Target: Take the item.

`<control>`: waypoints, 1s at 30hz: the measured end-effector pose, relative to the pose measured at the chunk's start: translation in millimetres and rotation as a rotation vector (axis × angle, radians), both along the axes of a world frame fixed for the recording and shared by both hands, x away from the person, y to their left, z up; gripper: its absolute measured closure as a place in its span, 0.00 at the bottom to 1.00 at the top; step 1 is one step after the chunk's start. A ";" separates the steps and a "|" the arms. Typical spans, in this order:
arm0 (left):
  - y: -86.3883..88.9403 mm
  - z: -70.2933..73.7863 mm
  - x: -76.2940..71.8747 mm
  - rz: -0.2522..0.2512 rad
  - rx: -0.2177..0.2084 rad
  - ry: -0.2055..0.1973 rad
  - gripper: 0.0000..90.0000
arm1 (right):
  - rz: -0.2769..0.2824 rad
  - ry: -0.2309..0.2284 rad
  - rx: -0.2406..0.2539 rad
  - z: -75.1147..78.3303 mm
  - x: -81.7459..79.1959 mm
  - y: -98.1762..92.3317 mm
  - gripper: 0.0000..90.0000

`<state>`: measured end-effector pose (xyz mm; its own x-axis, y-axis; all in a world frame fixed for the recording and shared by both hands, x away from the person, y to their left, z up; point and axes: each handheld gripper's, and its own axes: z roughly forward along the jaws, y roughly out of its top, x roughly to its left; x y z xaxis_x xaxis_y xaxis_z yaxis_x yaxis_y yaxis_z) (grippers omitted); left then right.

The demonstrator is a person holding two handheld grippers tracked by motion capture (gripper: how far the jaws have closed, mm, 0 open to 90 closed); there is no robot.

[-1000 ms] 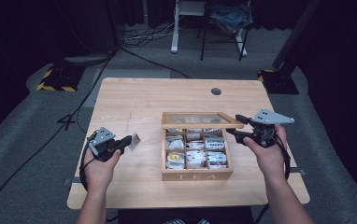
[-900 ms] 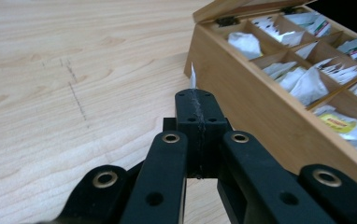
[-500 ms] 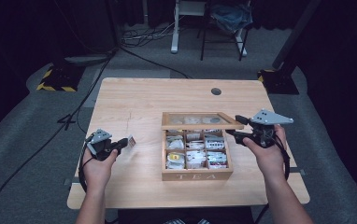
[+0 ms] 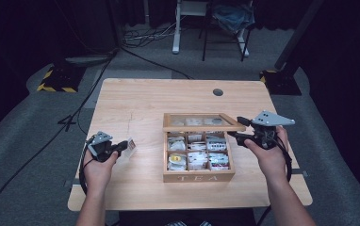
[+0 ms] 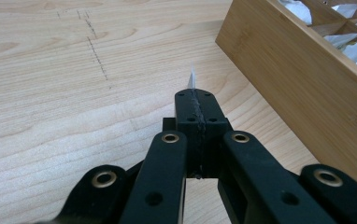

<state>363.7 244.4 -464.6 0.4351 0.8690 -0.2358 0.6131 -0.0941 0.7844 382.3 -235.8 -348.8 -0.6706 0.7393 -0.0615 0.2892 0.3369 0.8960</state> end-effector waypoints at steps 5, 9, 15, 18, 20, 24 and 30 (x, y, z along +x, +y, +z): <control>0.6 -3.3 1.6 -0.003 -0.004 0.005 0.99 | 0.001 0.001 -0.001 0.0 0.0 -0.1 0.46; -0.2 -4.5 2.1 0.006 0.024 0.021 0.88 | 0.001 0.000 -0.002 0.1 0.0 0.0 0.46; 0.7 -4.9 3.1 0.077 0.087 -0.043 0.58 | 0.001 0.001 -0.003 0.2 0.0 0.0 0.46; 2.8 -3.1 2.6 0.098 0.101 -0.070 0.45 | 0.001 0.002 -0.002 0.2 0.1 0.0 0.46; 2.7 -0.9 1.6 0.106 0.100 -0.078 0.43 | 0.001 0.002 -0.002 0.3 0.2 0.0 0.46; -2.4 6.8 -1.2 0.080 0.099 -0.084 0.41 | 0.002 0.002 -0.002 0.3 0.2 0.0 0.46; -19.2 22.2 -9.3 0.007 0.112 -0.094 0.39 | 0.003 0.004 -0.002 0.7 0.6 -0.1 0.46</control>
<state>354.4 225.2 -442.4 0.4442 0.8908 -0.0956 0.5383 -0.1801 0.8233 382.9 -235.9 -348.1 -0.6728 0.7374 -0.0605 0.2918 0.3397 0.8941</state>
